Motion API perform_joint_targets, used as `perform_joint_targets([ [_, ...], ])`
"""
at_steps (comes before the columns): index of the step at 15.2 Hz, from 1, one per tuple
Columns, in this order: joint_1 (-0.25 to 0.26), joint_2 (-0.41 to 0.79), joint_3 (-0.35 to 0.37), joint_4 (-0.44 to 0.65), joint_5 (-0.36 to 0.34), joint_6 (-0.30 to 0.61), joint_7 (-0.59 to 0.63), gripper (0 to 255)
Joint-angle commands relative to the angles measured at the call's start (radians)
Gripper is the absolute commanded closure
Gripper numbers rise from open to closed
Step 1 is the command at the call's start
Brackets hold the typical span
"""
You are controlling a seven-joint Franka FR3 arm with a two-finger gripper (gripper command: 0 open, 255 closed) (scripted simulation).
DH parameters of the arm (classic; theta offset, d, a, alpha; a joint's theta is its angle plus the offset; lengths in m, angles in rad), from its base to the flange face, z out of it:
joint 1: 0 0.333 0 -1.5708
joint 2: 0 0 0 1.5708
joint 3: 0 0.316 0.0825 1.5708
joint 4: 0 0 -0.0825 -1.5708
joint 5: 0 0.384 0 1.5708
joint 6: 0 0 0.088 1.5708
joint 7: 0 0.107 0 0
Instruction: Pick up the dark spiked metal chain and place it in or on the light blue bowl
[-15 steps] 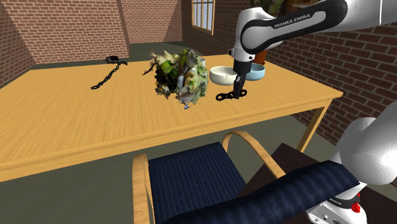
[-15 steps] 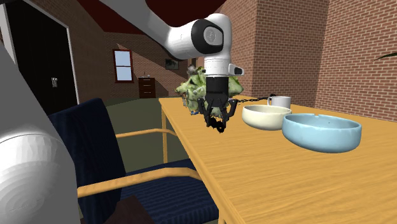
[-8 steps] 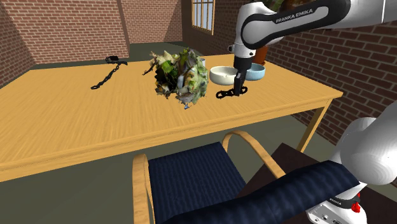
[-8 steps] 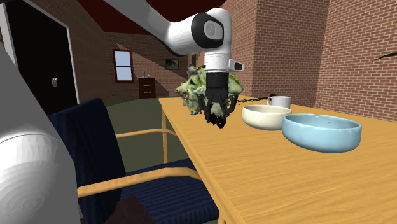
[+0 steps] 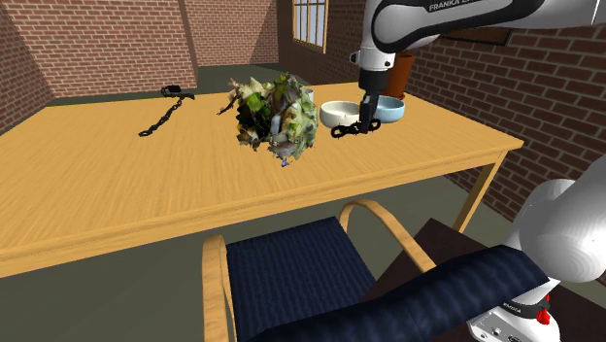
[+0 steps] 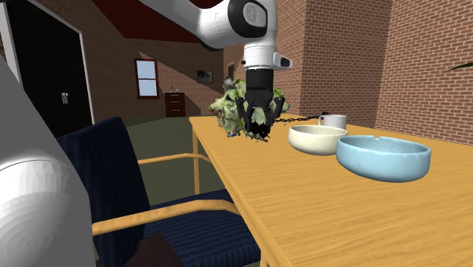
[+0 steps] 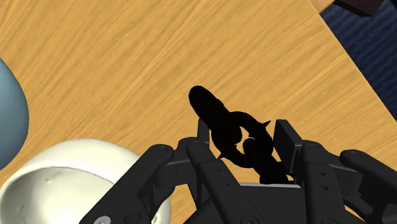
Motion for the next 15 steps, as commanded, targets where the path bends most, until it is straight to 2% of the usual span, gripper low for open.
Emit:
perform_joint_targets([
  [1, 0.001, -0.002, 0.001, 0.025, 0.000, -0.027, 0.001, 255],
  [15, 0.002, 0.020, 0.003, 0.236, 0.003, -0.216, -0.003, 255],
])
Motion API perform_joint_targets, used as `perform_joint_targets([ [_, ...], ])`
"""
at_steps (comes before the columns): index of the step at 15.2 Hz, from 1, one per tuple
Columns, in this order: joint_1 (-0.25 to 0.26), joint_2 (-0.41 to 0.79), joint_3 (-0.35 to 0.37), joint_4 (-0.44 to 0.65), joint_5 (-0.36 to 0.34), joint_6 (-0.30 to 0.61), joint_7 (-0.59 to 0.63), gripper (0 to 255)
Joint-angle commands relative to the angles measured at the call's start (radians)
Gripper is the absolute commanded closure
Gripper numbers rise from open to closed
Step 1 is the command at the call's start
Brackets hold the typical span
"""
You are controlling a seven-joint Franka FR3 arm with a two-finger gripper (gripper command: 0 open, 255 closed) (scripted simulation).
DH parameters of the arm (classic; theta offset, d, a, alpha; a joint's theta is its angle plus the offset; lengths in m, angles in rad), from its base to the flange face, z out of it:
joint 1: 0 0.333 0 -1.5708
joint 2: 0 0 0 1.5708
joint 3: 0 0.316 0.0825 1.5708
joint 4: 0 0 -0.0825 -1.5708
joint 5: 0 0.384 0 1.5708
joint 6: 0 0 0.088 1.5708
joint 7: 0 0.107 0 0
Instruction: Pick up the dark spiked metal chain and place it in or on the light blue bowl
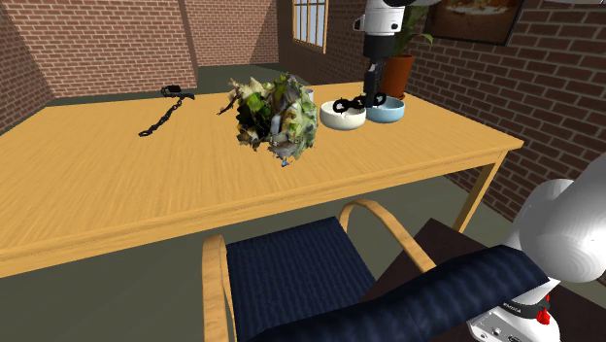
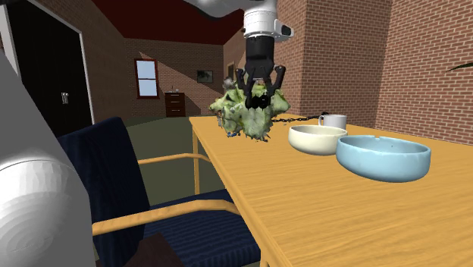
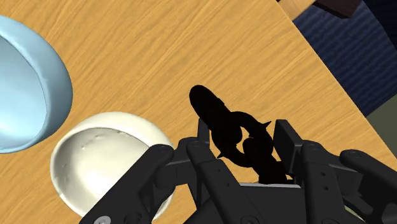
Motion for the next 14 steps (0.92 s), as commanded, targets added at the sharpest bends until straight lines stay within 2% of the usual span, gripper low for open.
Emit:
perform_joint_targets([
  [1, 0.000, 0.006, 0.000, 0.036, 0.000, -0.030, -0.001, 255],
  [8, -0.053, 0.101, -0.092, 0.149, -0.011, -0.045, -0.147, 255],
  [14, -0.112, 0.232, -0.178, 0.299, 0.005, -0.062, -0.295, 255],
])
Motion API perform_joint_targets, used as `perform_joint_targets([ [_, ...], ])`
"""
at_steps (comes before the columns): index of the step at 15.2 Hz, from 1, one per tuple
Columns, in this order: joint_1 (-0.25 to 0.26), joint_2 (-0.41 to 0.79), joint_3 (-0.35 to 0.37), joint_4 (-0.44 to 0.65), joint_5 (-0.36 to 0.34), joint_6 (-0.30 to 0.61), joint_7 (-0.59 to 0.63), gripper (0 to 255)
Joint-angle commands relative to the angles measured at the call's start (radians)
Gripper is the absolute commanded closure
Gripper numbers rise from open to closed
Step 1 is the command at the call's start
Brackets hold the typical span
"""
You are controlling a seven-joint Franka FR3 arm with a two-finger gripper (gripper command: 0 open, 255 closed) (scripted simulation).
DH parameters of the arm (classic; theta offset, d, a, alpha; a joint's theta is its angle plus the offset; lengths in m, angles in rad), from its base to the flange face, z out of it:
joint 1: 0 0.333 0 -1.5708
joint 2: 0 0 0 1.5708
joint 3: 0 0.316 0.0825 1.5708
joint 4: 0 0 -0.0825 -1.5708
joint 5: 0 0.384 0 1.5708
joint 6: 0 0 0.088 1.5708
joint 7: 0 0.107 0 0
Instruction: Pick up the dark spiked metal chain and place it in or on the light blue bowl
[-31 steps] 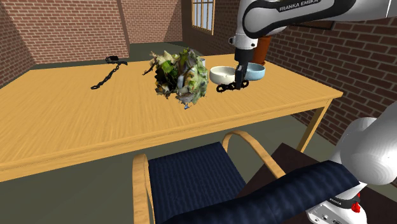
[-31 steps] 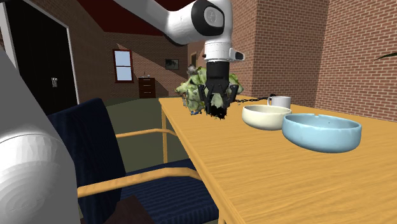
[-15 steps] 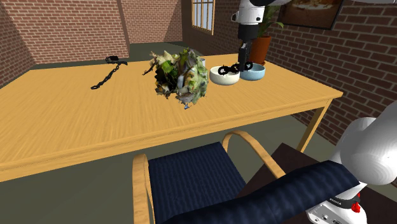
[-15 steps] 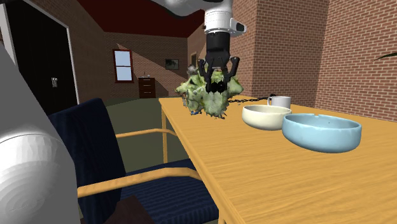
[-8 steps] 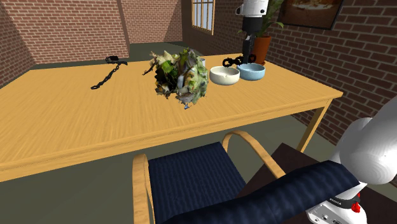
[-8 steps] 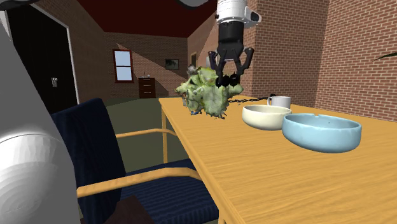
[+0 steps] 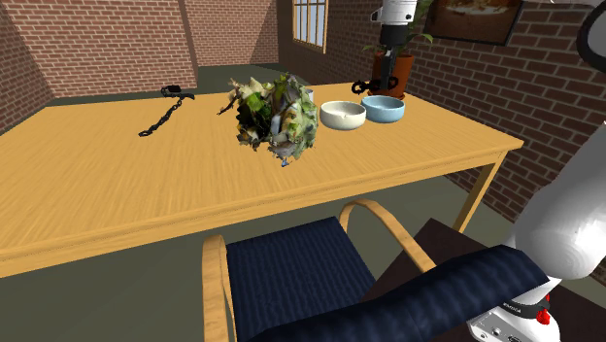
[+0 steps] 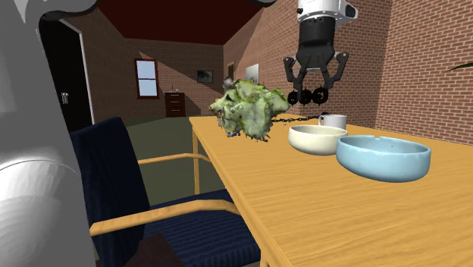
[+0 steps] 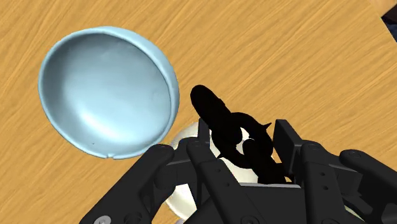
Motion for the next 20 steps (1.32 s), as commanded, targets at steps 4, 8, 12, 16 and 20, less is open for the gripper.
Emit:
perform_joint_targets([
  [4, -0.062, 0.146, -0.068, 0.178, 0.036, -0.035, -0.130, 255],
  [8, -0.129, 0.283, -0.109, 0.354, 0.084, -0.080, -0.227, 255],
  [12, -0.215, 0.441, -0.132, 0.575, 0.144, -0.151, -0.307, 255],
  [16, -0.199, 0.404, -0.130, 0.464, 0.129, -0.076, -0.303, 255],
  [20, -0.186, 0.377, -0.129, 0.370, 0.119, -0.007, -0.299, 255],
])
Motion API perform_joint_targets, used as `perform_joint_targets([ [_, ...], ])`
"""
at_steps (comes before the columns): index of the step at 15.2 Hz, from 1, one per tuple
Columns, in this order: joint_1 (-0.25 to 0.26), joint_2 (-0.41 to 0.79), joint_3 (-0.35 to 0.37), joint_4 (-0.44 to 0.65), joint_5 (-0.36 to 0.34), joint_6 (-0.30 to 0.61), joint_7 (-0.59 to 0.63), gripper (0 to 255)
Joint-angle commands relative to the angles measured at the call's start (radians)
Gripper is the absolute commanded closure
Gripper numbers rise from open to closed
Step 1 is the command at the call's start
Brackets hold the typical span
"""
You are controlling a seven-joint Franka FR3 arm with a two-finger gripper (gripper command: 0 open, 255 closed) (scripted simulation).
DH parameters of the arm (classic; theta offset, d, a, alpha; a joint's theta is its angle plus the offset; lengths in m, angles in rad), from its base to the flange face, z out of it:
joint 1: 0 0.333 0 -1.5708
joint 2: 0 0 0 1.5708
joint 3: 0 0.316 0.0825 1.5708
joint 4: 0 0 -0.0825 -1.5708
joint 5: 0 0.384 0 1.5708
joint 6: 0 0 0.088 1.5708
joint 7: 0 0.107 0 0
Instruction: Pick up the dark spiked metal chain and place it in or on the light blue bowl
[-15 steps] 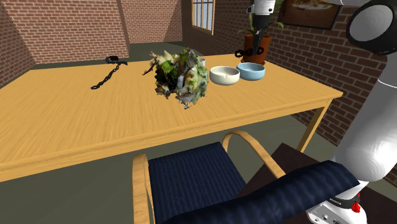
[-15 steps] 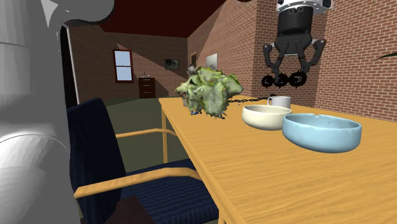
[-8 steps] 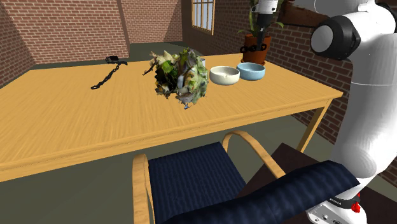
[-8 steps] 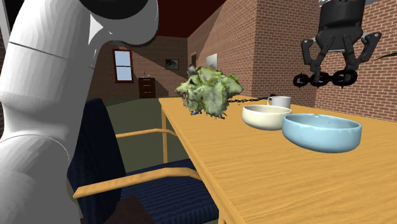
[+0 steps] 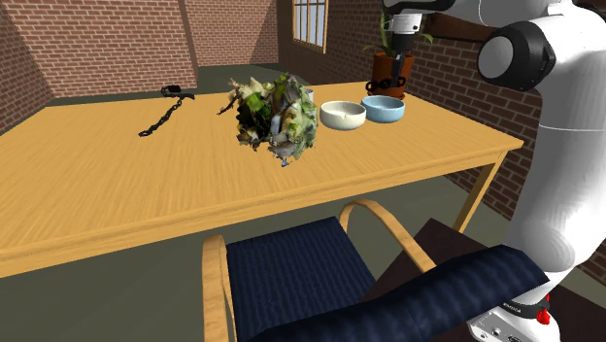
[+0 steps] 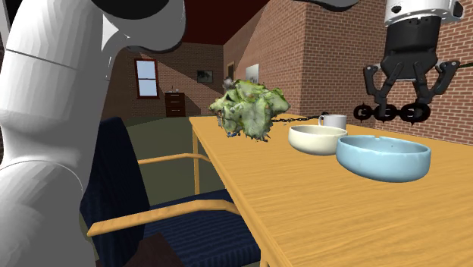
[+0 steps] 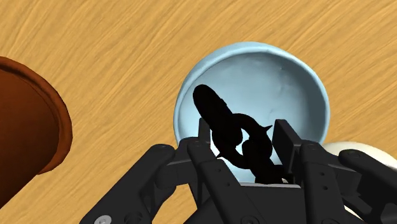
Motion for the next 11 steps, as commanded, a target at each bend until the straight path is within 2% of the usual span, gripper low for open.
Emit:
perform_joint_targets([
  [1, 0.005, -0.010, 0.000, -0.044, -0.004, 0.035, 0.001, 255],
  [6, 0.015, -0.033, 0.002, -0.151, -0.012, 0.121, 0.004, 255],
  [11, 0.015, -0.033, 0.002, -0.151, -0.012, 0.121, 0.004, 255],
])
